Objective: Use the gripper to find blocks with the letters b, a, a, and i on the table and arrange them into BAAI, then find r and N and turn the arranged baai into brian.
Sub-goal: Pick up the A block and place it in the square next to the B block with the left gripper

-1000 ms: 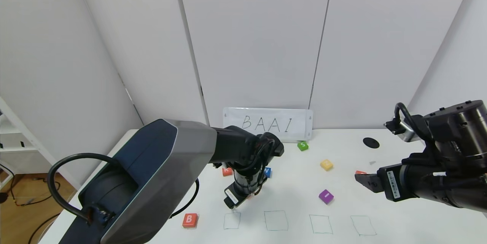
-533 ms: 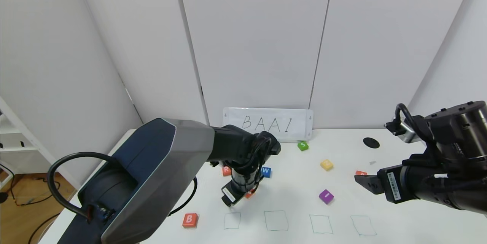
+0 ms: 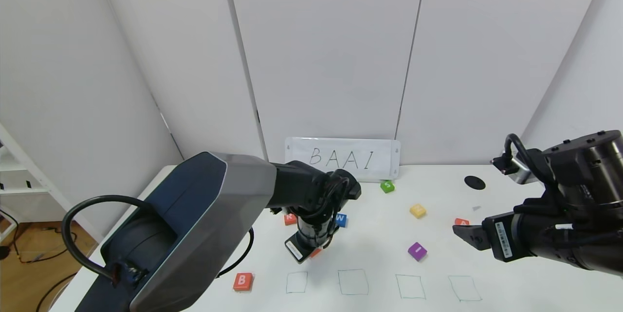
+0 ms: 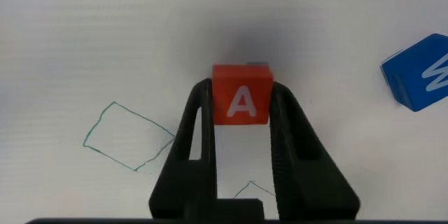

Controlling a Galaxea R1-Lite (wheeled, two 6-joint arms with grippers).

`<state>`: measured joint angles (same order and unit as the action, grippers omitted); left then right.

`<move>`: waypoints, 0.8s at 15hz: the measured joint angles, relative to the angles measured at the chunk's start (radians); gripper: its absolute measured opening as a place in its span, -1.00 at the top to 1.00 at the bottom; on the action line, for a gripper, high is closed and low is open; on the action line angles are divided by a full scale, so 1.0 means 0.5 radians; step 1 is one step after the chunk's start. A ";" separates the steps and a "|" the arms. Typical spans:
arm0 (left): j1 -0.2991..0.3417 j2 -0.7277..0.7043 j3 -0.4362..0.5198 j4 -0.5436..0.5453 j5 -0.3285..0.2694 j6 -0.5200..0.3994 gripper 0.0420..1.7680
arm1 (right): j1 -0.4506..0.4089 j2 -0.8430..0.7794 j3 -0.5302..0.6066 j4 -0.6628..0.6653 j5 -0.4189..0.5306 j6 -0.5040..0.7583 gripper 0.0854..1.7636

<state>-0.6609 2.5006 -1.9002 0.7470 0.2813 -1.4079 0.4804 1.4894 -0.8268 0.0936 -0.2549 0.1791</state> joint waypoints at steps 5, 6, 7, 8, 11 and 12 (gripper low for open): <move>-0.004 -0.001 0.005 0.040 -0.001 0.005 0.47 | 0.004 -0.006 0.000 0.000 -0.001 0.000 -0.94; -0.005 -0.003 0.002 0.052 -0.002 0.006 0.47 | 0.005 -0.008 0.000 0.000 -0.002 0.001 -0.94; -0.006 -0.007 0.002 0.056 -0.002 0.011 0.47 | 0.005 -0.010 0.000 0.000 -0.003 0.000 -0.94; -0.006 -0.015 0.004 0.059 -0.002 0.022 0.47 | 0.005 -0.011 0.000 0.000 -0.003 0.000 -0.94; 0.000 -0.070 0.024 0.131 -0.021 0.125 0.47 | 0.013 -0.017 0.006 0.000 -0.002 0.001 -0.94; 0.003 -0.092 0.025 0.151 -0.028 0.184 0.47 | 0.020 -0.024 0.006 0.001 -0.002 0.001 -0.94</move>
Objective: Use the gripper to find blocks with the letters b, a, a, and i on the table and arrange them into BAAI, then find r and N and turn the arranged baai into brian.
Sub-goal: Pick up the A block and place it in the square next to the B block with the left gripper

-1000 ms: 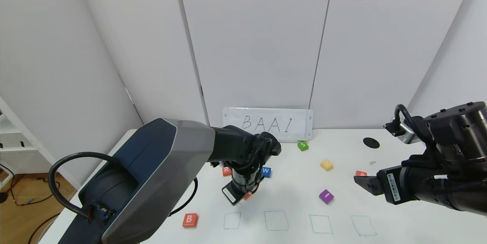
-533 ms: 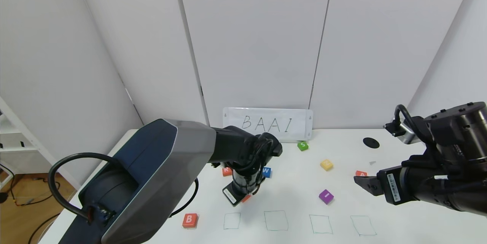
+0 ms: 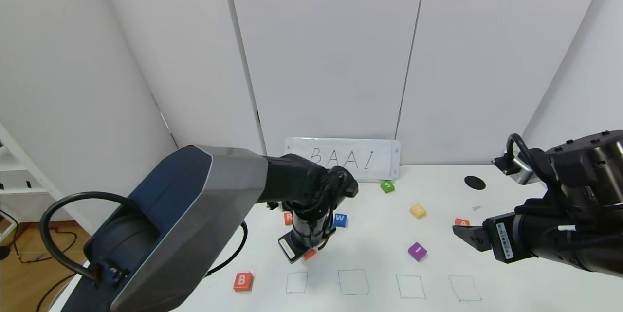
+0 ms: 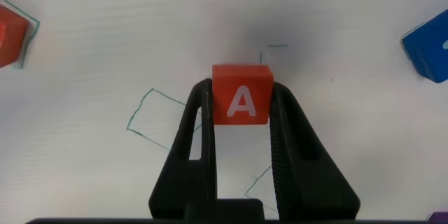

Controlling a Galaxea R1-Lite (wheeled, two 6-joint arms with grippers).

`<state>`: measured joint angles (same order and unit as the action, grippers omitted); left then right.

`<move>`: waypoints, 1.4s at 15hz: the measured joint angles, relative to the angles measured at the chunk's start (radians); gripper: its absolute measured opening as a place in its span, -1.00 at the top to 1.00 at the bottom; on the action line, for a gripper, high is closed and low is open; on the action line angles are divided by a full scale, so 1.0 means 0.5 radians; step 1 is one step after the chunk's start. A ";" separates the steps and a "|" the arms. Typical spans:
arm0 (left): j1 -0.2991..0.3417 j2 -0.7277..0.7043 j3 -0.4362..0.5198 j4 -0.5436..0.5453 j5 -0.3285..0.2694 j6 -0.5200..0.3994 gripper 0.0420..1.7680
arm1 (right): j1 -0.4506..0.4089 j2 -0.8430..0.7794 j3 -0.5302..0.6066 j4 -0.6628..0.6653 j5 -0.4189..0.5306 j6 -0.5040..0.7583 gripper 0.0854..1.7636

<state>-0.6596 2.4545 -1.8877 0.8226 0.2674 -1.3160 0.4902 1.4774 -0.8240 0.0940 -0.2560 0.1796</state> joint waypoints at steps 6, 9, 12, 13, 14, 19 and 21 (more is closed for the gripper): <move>0.015 -0.245 0.241 -0.061 -0.078 0.683 0.47 | 0.004 -0.033 0.003 0.005 -0.001 -0.002 -0.94; 0.048 -0.391 0.478 -0.197 -0.157 1.005 0.47 | 0.004 -0.056 0.002 0.006 -0.001 -0.011 -0.94; 0.051 -0.500 0.656 -0.258 -0.254 1.154 0.47 | 0.004 -0.065 0.001 0.006 -0.001 -0.014 -0.94; 0.049 -0.525 0.706 -0.302 -0.261 1.177 0.47 | 0.004 -0.066 0.001 0.006 -0.001 -0.014 -0.94; 0.048 -0.541 0.762 -0.354 -0.261 1.211 0.47 | 0.004 -0.066 0.001 0.005 -0.001 -0.014 -0.94; 0.032 -0.584 1.118 -0.758 -0.260 1.339 0.47 | 0.006 -0.062 0.005 0.006 0.000 -0.014 -0.94; 0.016 -0.588 1.218 -0.846 -0.260 1.346 0.47 | 0.006 -0.058 0.006 0.006 0.000 -0.013 -0.94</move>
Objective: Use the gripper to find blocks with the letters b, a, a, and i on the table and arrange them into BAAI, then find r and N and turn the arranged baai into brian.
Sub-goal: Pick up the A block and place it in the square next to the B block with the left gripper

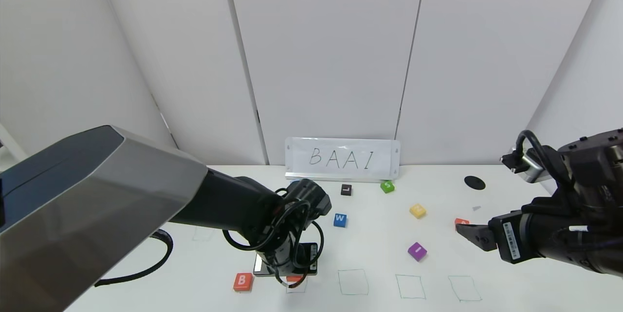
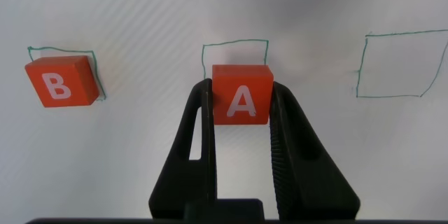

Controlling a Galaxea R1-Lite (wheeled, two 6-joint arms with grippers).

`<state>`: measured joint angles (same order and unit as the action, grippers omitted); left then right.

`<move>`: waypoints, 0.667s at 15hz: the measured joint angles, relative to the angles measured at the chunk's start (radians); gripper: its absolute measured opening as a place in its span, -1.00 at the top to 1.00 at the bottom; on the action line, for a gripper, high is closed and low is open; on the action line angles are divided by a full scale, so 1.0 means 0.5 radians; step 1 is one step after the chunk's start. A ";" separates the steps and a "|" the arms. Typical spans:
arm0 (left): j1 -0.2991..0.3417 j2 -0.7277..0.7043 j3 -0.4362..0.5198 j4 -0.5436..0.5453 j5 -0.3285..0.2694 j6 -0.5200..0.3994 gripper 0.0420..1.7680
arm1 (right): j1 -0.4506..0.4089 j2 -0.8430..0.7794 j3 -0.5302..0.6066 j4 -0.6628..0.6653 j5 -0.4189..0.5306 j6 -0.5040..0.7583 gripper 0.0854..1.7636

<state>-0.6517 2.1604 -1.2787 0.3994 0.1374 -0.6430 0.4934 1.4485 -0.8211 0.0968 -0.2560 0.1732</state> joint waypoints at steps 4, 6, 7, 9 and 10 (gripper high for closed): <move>-0.004 0.008 0.137 -0.144 -0.002 0.030 0.47 | 0.000 0.003 0.001 -0.001 0.000 0.000 -0.94; -0.004 0.014 0.180 -0.195 0.000 0.041 0.47 | 0.002 0.005 0.001 -0.002 -0.001 0.000 -0.94; -0.004 0.017 0.188 -0.200 0.000 0.042 0.47 | 0.003 0.006 0.001 -0.002 0.000 0.000 -0.94; -0.004 0.023 0.194 -0.209 0.000 0.041 0.47 | 0.005 0.007 0.001 -0.002 -0.001 0.000 -0.94; -0.004 0.027 0.194 -0.211 0.000 0.041 0.47 | 0.006 0.007 0.001 -0.002 0.000 0.000 -0.94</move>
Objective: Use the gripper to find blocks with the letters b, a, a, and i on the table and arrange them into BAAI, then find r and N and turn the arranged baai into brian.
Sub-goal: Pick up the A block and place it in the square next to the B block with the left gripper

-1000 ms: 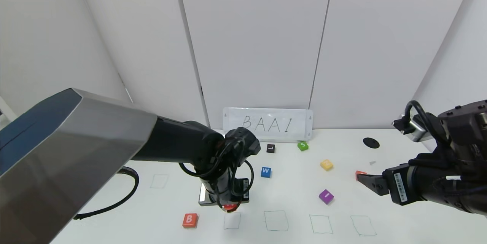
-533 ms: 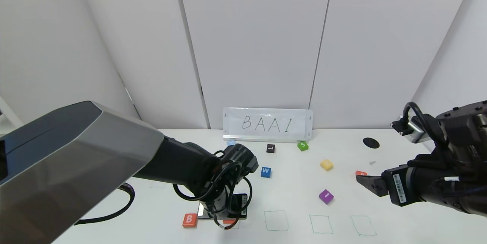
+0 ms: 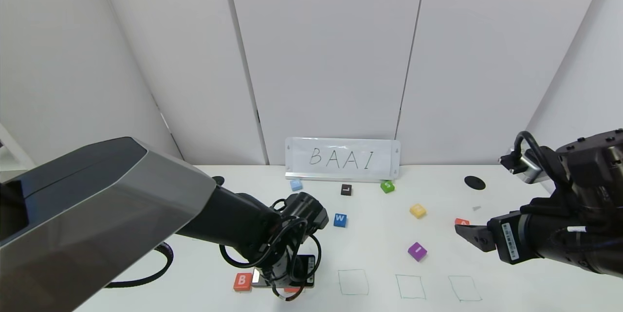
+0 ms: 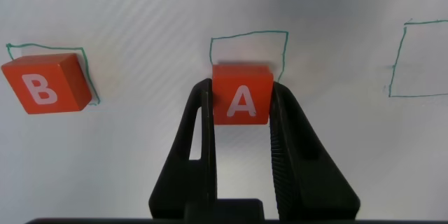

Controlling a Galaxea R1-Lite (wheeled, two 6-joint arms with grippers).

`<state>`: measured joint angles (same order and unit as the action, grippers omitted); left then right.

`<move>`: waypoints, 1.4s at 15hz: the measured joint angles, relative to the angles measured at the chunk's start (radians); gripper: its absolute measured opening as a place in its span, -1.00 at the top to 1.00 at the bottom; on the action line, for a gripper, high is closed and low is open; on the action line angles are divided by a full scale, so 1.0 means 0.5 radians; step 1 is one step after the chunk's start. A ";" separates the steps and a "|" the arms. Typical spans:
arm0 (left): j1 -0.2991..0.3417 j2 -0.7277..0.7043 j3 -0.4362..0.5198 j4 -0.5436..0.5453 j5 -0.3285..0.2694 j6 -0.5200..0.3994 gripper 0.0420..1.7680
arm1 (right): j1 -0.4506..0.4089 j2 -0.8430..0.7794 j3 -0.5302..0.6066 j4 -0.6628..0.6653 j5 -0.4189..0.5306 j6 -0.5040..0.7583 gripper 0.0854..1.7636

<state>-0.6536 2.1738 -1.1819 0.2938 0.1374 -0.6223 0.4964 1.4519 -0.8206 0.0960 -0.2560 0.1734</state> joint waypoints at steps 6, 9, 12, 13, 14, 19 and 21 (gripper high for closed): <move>-0.013 0.020 -0.014 -0.001 0.021 -0.004 0.47 | 0.001 0.003 0.000 0.000 0.000 0.000 -0.94; -0.030 0.026 -0.027 -0.001 0.018 -0.017 0.47 | 0.001 0.000 0.000 0.001 0.000 0.000 -0.94; -0.046 0.033 -0.020 -0.051 0.019 -0.025 0.47 | 0.000 -0.001 0.000 0.001 0.000 -0.002 -0.94; -0.050 0.037 -0.009 -0.097 0.022 -0.026 0.47 | 0.000 -0.002 0.002 0.000 0.000 -0.003 -0.94; -0.052 0.043 0.000 -0.111 0.026 -0.029 0.47 | 0.000 -0.002 0.002 0.000 0.000 -0.002 -0.94; -0.052 0.056 0.009 -0.119 0.040 -0.037 0.47 | 0.000 0.001 0.002 0.000 0.002 -0.004 -0.94; -0.049 0.051 0.011 -0.117 0.044 -0.037 0.47 | 0.000 0.005 0.002 -0.001 0.001 -0.003 -0.94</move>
<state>-0.6779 2.1994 -1.1766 0.2353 0.1594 -0.6406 0.4964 1.4543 -0.8196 0.0955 -0.2555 0.1719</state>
